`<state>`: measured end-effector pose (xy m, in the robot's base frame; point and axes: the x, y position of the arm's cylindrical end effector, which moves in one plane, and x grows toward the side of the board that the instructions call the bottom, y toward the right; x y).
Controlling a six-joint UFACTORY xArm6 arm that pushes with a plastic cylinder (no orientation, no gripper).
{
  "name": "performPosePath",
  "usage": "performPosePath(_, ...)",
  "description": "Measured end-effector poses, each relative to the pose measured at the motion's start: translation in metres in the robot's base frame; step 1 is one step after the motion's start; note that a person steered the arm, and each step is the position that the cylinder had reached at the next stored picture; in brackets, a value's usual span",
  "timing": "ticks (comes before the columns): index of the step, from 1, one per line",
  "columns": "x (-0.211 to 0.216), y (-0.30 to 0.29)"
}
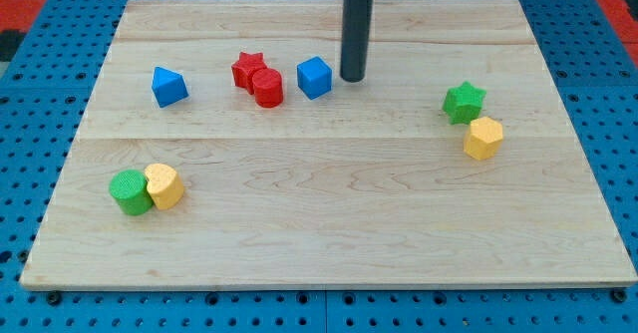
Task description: Push the red blocks and blue cube to the blue triangle
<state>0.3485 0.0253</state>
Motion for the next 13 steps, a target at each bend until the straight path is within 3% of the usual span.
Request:
performPosePath(3,0.004,-0.09)
performPosePath(6,0.004,-0.127)
performPosePath(8,0.004,-0.186)
performPosePath(9,0.005,-0.171)
performPosePath(11,0.019,-0.044)
performPosePath(12,0.048,-0.044)
performPosePath(13,0.109,-0.05)
